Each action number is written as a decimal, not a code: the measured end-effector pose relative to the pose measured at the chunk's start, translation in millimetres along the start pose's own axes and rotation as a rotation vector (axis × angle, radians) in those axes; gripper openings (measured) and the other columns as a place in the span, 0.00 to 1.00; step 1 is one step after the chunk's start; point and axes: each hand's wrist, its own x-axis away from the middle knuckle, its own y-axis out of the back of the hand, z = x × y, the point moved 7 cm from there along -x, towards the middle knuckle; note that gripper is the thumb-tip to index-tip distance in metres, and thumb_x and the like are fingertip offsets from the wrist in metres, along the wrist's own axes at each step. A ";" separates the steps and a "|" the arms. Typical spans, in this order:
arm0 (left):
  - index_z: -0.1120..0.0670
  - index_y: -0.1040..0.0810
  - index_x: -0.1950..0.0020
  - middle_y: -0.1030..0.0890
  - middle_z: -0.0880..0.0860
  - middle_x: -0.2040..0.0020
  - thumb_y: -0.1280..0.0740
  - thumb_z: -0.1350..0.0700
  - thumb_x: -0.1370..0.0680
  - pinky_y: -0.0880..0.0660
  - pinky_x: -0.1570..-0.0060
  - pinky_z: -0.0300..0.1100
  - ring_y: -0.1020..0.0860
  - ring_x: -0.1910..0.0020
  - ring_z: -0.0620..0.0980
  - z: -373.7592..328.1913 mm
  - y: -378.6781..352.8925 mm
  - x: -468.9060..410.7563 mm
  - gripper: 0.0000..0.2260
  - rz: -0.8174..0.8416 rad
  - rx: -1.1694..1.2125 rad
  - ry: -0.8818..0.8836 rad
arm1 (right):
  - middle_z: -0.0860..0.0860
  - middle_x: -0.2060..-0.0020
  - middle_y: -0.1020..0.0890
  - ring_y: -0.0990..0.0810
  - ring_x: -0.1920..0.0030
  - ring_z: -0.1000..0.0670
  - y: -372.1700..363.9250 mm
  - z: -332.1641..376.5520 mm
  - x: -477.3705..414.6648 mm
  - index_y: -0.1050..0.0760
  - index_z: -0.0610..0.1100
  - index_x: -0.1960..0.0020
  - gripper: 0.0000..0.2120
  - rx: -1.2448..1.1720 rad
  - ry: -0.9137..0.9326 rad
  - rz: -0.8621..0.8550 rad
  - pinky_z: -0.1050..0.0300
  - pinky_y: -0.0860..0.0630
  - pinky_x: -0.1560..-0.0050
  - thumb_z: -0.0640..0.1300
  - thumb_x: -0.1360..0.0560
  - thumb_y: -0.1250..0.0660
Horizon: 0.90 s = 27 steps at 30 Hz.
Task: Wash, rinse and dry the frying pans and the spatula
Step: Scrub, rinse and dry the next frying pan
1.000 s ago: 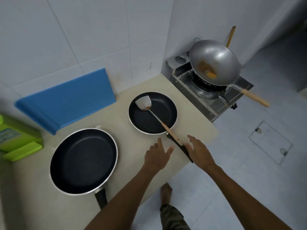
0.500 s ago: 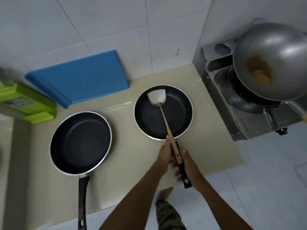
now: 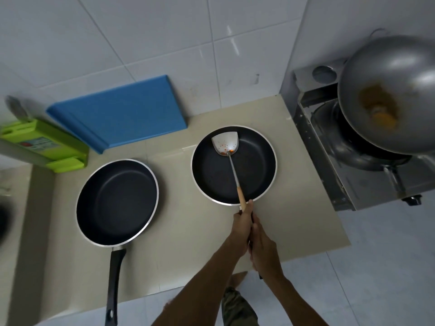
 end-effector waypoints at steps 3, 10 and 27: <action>0.57 0.25 0.53 0.28 0.50 0.72 0.34 0.38 0.20 0.28 0.73 0.36 0.29 0.76 0.45 1.5 1.1 10.7 0.21 0.000 0.000 0.001 | 0.50 0.73 0.22 0.24 0.76 0.54 0.9 3.8 6.5 0.35 0.56 0.23 0.34 0.061 0.063 -0.025 0.58 0.27 0.75 0.70 0.23 0.53; 0.56 0.24 0.50 0.25 0.51 0.67 0.32 0.33 0.25 0.25 0.68 0.38 0.25 0.70 0.46 4.4 18.5 29.9 0.26 0.052 0.044 -0.030 | 0.44 0.71 0.20 0.24 0.76 0.51 -11.7 22.6 36.7 0.36 0.60 0.24 0.29 0.096 0.084 -0.014 0.56 0.30 0.76 0.66 0.22 0.52; 0.56 0.20 0.41 0.21 0.54 0.56 0.32 0.30 0.29 0.24 0.55 0.44 0.22 0.57 0.50 -19.1 228.3 149.1 0.32 0.183 0.196 -0.298 | 0.48 0.52 0.14 0.16 0.62 0.53 -188.2 118.7 184.5 0.41 0.68 0.26 0.26 0.157 0.312 0.050 0.57 0.20 0.63 0.67 0.24 0.52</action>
